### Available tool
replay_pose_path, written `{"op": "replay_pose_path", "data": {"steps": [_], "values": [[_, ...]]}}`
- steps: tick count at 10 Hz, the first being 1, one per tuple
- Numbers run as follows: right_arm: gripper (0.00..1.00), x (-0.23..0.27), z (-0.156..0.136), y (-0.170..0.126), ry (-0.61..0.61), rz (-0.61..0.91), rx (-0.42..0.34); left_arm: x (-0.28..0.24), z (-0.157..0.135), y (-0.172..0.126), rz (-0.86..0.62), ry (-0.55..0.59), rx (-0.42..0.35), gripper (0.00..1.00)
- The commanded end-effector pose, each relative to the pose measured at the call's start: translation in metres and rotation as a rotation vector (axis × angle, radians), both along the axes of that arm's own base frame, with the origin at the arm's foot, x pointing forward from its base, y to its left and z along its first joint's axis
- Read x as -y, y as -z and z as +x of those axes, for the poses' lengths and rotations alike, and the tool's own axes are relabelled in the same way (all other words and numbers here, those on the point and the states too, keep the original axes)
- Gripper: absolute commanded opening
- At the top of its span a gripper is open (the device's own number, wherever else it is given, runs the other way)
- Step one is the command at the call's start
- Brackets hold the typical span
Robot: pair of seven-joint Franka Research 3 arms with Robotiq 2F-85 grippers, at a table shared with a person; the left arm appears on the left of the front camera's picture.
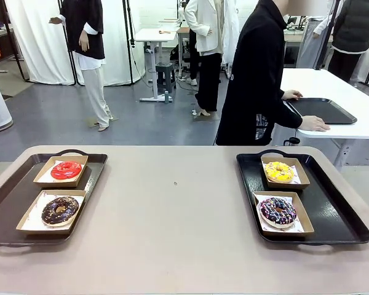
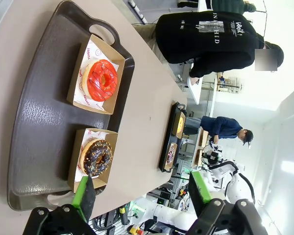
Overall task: Individually package the donuts and arrange them on the tray.
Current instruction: Place the picked Paper togo box on the Handle tray.
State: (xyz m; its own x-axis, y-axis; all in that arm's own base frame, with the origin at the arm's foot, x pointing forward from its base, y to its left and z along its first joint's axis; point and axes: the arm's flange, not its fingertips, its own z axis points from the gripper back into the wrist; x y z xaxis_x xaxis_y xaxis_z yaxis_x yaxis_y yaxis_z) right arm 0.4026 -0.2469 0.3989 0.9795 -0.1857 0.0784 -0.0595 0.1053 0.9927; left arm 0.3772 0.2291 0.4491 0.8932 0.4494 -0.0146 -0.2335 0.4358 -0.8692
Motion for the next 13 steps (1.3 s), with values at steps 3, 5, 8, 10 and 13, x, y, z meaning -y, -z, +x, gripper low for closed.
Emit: {"op": "replay_pose_path", "data": {"steps": [3, 5, 8, 10, 13], "values": [[1.00, -0.003, -0.015, 0.001, 0.010, -0.098, 0.012, 0.000, -0.002, -0.001, -0.011, 0.001, 0.011, 1.00], [1.00, -0.007, -0.020, 0.002, -0.014, -0.136, 0.000, 0.000, -0.002, -0.001, -0.011, 0.001, 0.011, 1.00], [1.00, 0.002, -0.011, -0.001, -0.006, -0.098, -0.014, 0.000, -0.002, -0.001, -0.011, 0.001, 0.011, 1.00], [1.00, 0.002, -0.011, -0.001, -0.006, -0.098, -0.014, 0.000, -0.002, -0.001, -0.011, 0.001, 0.011, 1.00], [1.00, 0.002, -0.011, -0.001, -0.006, -0.098, -0.014, 0.000, -0.002, -0.001, -0.011, 0.001, 0.011, 1.00]]}}
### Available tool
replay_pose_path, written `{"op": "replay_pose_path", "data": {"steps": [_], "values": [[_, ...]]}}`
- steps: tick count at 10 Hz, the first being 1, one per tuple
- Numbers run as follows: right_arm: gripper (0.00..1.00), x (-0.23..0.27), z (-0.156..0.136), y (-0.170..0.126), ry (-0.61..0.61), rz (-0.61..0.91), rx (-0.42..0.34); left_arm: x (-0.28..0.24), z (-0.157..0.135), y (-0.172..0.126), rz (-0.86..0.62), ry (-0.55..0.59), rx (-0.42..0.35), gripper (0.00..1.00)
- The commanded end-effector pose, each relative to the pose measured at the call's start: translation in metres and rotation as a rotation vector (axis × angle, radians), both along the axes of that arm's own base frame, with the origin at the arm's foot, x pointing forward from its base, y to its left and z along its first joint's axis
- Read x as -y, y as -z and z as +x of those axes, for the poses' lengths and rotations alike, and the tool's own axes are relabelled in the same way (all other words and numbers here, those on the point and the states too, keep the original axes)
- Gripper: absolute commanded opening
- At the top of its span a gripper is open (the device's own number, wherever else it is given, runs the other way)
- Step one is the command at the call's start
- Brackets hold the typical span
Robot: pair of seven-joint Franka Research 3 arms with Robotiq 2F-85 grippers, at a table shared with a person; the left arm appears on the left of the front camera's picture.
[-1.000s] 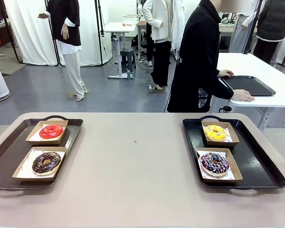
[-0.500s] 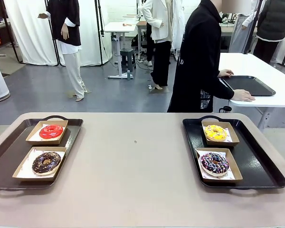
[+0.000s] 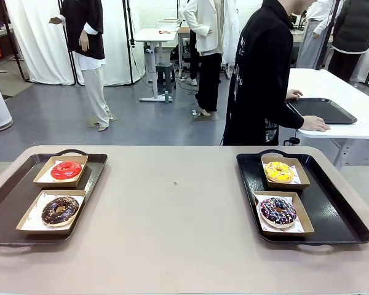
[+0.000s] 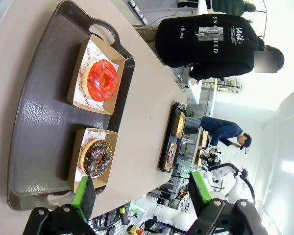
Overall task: Individually package the donuts and arrange them on the tray.
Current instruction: Place the picked Paper togo box on the Handle tray.
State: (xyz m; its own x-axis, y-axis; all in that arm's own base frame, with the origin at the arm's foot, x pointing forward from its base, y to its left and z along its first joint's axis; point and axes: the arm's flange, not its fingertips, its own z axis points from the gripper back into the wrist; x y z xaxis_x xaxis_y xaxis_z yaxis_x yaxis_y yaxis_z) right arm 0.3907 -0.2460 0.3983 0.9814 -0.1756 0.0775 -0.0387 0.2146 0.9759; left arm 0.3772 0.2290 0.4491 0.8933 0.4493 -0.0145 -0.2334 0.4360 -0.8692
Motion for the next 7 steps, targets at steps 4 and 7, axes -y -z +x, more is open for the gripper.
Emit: {"op": "replay_pose_path", "data": {"steps": [4, 7], "values": [[1.00, 0.0028, 0.0008, -0.0017, -0.005, 0.013, 0.007, 0.0002, -0.0025, -0.0013, -0.011, 0.001, 0.011, 1.00], [1.00, 0.0028, 0.0008, -0.0017, -0.005, 0.013, 0.007, 0.0002, -0.0025, -0.0013, -0.011, 0.001, 0.011, 1.00]]}}
